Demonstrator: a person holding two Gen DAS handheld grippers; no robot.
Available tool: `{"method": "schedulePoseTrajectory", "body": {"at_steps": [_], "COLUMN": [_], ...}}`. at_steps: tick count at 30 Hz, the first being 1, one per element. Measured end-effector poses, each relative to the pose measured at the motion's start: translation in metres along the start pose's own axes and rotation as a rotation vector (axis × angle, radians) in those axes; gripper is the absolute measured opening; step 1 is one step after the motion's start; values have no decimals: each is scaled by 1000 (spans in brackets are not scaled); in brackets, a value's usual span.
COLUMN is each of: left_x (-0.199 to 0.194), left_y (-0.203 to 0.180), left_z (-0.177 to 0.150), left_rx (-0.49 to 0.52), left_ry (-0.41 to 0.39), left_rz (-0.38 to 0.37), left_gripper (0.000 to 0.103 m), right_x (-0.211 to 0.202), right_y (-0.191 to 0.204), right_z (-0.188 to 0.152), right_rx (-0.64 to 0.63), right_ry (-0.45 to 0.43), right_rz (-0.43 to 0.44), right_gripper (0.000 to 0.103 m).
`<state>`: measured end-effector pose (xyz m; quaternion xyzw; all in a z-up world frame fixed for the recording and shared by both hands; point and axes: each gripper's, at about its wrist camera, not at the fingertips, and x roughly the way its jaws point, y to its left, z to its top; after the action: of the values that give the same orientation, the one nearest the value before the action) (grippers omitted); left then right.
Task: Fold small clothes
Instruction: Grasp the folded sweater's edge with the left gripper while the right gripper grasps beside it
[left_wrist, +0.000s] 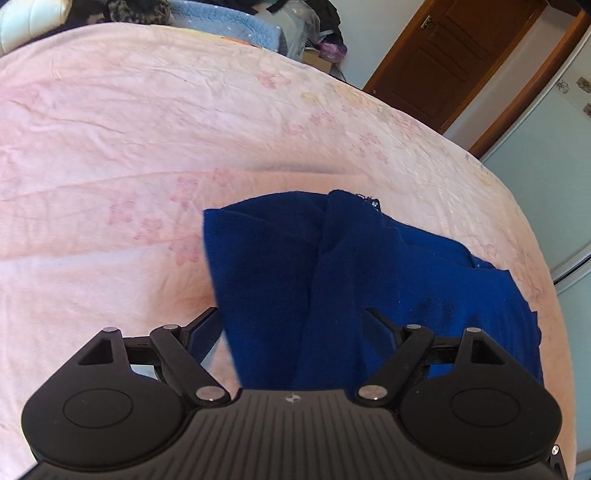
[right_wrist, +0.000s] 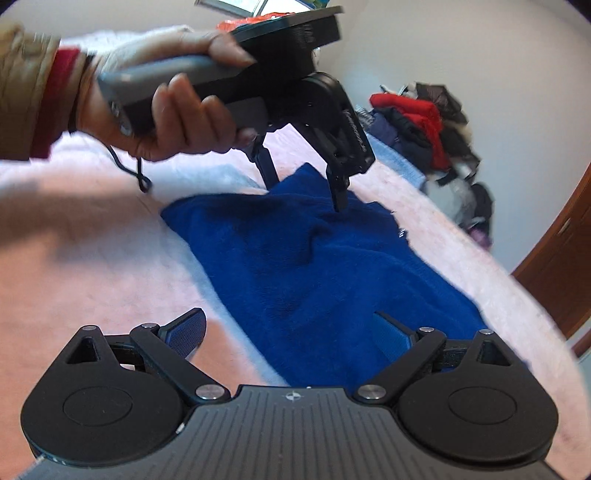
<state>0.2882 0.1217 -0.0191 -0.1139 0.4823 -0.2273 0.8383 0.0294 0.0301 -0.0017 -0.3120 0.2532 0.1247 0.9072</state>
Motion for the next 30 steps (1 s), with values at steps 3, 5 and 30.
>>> {"method": "schedulePoseTrajectory", "body": {"at_steps": [3,5,30], "left_x": [7,13,40], "left_y": [2,2,-54], "left_z": [7,13,26], "left_rx": [-19,-27,203], "left_ry": [-4,-5,-44], "left_rz": [-50,-76,133], "left_gripper": [90,90,18], "right_x": [9,17,10], "right_y": [11,15,42], "right_z": [9,11,27], "right_rx": [-55,-84,-136], "right_ry": [-19,-29,-116], "right_rz": [-91,-143,7], "right_gripper": [99,99,9]}}
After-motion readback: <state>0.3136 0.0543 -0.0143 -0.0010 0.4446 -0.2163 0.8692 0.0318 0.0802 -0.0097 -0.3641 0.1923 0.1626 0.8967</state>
